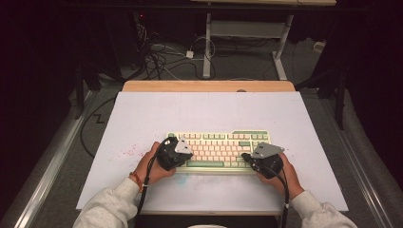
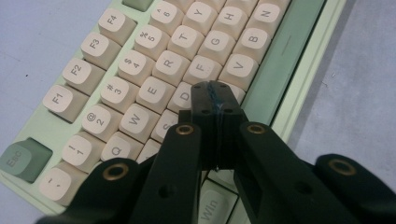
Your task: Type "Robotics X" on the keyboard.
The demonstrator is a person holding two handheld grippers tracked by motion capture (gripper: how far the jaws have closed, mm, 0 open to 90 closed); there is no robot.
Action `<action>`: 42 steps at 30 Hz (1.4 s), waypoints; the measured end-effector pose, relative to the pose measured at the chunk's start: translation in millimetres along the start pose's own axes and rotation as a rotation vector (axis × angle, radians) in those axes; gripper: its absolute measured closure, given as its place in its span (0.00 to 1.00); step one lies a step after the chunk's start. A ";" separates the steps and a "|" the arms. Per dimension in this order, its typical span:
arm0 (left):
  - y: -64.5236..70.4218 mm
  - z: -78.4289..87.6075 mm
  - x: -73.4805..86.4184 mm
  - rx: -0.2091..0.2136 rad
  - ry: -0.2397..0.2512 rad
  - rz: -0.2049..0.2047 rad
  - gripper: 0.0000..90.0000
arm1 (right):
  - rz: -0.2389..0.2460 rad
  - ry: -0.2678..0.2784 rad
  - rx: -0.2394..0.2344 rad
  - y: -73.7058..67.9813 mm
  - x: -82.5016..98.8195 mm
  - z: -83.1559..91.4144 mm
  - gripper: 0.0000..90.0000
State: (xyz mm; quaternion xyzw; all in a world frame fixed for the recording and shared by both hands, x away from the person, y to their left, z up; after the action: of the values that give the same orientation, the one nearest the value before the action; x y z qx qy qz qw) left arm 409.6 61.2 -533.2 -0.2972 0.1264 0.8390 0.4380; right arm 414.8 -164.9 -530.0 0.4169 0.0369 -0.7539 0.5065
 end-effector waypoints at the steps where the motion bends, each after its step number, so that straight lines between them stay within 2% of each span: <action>1: -0.4 0.7 -0.4 -0.004 0.003 -0.002 0.96 | 0.002 -0.002 0.000 0.1 0.1 0.1 1.00; 17: -5.5 8.1 -4.6 -0.036 0.045 -0.009 0.92 | 0.018 -0.016 0.010 0.5 -1.2 0.5 0.99; 21: -8.9 11.0 -6.6 -0.054 0.065 -0.002 0.89 | 0.004 -0.009 0.000 1.6 -2.5 2.0 0.96; 29: -13.7 15.5 -9.5 -0.086 0.096 0.005 0.78 | -0.004 0.028 0.021 5.4 -10.8 8.7 0.92; 37: -18.0 21.6 -14.6 -0.140 0.157 0.022 0.59 | -0.016 0.057 0.046 7.6 -20.4 15.9 0.77; 42: -14.9 24.2 -16.7 -0.131 0.183 0.017 0.48 | -0.041 0.079 0.059 9.6 -24.5 19.0 0.62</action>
State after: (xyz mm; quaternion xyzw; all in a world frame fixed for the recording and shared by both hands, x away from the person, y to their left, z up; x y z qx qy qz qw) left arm 419.6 70.3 -503.1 -0.3993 0.1130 0.8185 0.3972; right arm 414.6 -160.7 -497.8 0.4603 0.0432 -0.7477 0.4766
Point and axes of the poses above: each handheld gripper's, and its own axes: z roughly backward along the jaws, x roughly out of its underside, y roughly to its right, the point moved 10 cm from there along -z, roughly forward along the jaws, and after that the axes turned 10 degrees about z, right-handed, at the moved point
